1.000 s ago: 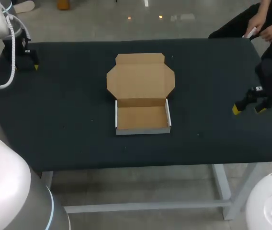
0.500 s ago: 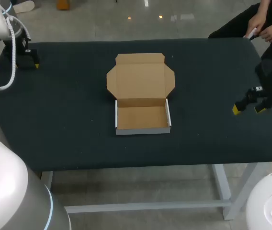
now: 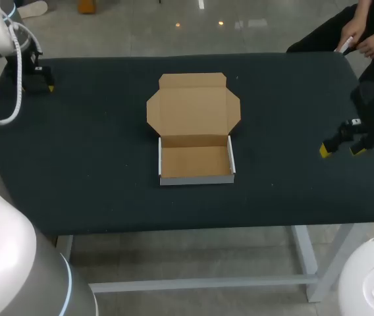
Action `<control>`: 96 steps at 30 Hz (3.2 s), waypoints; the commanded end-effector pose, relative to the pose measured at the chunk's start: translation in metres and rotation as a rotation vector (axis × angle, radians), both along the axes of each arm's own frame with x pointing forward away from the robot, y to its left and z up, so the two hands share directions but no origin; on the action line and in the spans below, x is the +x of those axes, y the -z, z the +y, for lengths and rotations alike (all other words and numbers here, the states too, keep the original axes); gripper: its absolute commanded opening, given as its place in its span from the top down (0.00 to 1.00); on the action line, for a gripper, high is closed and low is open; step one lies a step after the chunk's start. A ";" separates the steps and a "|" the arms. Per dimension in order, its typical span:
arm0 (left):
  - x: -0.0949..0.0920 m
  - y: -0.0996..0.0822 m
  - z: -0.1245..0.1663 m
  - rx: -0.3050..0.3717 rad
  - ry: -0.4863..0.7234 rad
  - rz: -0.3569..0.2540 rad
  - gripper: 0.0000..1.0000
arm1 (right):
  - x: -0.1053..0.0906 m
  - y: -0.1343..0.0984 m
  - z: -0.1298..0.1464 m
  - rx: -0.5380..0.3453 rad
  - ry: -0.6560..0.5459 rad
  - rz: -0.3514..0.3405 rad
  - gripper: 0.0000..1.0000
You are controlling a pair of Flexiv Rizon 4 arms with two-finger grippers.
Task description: Assemble the packaging by folding the flat box into shape, placing the metal phone stand inside, and closing the box properly
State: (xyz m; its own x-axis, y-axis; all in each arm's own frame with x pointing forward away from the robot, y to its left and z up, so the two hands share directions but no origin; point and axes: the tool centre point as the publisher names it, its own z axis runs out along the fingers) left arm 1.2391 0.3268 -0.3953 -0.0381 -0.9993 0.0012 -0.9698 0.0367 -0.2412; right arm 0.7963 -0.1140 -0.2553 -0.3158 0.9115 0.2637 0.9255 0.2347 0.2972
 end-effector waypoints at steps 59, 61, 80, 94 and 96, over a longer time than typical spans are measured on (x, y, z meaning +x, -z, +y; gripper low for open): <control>0.046 0.005 -0.001 0.014 -0.009 0.168 0.02 | -0.001 -0.002 -0.001 0.002 -0.003 0.004 0.00; 0.047 0.005 -0.001 0.015 -0.009 0.166 0.04 | -0.001 -0.002 -0.001 0.002 -0.003 0.004 0.00; 0.057 0.004 -0.003 0.012 -0.016 0.129 0.09 | -0.001 -0.002 -0.001 0.002 -0.003 0.004 0.00; 0.063 0.007 -0.001 0.027 -0.036 0.116 0.24 | -0.001 -0.002 -0.001 0.002 -0.003 0.004 0.00; 0.064 0.007 -0.001 0.030 -0.038 0.116 0.36 | -0.001 -0.002 -0.001 0.002 -0.003 0.004 0.00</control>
State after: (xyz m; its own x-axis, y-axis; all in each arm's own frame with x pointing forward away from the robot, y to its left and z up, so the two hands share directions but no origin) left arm 1.2891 0.3245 -0.3962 -0.0036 -0.9997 -0.0251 -0.9100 0.0137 -0.4144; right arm 0.7963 -0.1140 -0.2554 -0.3157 0.9115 0.2636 0.9255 0.2347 0.2971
